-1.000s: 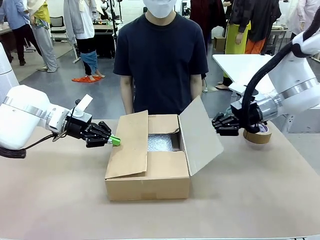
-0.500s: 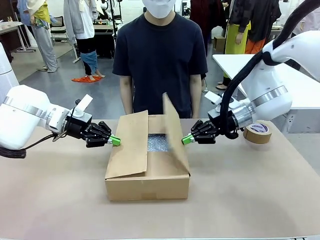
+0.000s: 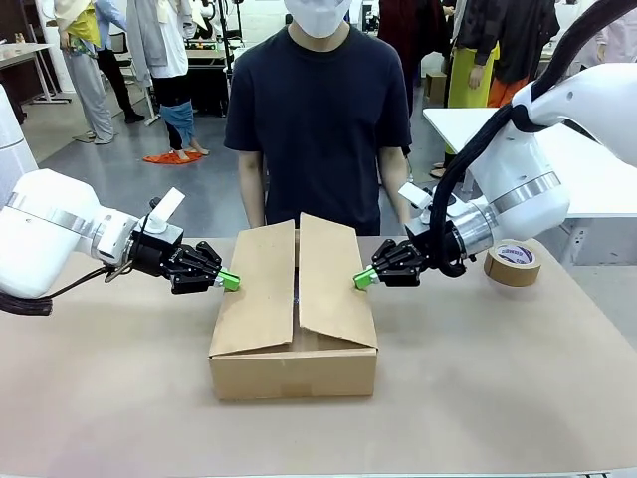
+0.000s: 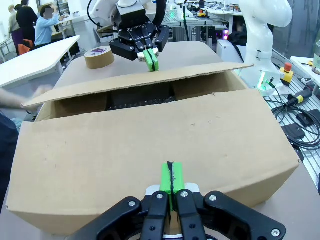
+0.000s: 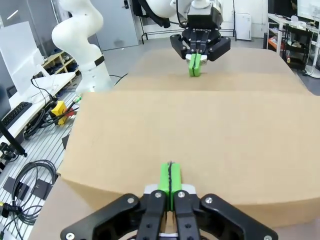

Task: Wrap the clocks to prevent damage.
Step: Push the left (or right) flap of the Package Box to close it.

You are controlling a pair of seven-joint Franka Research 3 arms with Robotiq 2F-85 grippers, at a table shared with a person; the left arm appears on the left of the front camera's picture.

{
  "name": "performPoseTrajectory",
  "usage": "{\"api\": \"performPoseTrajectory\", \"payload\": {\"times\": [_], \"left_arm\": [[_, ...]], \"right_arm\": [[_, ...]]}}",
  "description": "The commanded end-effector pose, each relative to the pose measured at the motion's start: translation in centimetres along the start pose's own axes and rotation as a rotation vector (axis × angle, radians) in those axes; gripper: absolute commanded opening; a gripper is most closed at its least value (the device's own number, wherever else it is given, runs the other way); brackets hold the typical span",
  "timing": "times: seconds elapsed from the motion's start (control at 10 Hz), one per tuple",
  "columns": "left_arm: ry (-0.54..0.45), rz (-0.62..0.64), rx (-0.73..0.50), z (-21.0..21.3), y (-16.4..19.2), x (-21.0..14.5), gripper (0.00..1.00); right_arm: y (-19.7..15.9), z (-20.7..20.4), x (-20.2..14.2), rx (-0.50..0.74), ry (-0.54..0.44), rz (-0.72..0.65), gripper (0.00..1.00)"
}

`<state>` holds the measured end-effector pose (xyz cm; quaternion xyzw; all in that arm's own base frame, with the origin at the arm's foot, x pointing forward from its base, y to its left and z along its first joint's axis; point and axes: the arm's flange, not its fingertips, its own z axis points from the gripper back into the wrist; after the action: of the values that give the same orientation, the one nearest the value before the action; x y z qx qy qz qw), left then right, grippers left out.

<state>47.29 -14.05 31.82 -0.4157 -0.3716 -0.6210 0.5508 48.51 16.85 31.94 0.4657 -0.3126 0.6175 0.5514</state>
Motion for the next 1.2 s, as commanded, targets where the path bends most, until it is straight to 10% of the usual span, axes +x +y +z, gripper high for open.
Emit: {"api": "performPoseTrajectory", "payload": {"times": [0.0, 1.1], "left_arm": [[0.001, 0.001, -0.004, -0.3, 0.0, -0.1, 0.0], [0.001, 0.001, -0.004, -0.3, 0.0, -0.1, 0.0]], "right_arm": [[-0.4, -0.9, 0.4, -0.034, -0.003, 0.003, 0.01], [-1.2, -0.3, -0.6, -0.003, 0.02, -0.005, 0.01]]}}
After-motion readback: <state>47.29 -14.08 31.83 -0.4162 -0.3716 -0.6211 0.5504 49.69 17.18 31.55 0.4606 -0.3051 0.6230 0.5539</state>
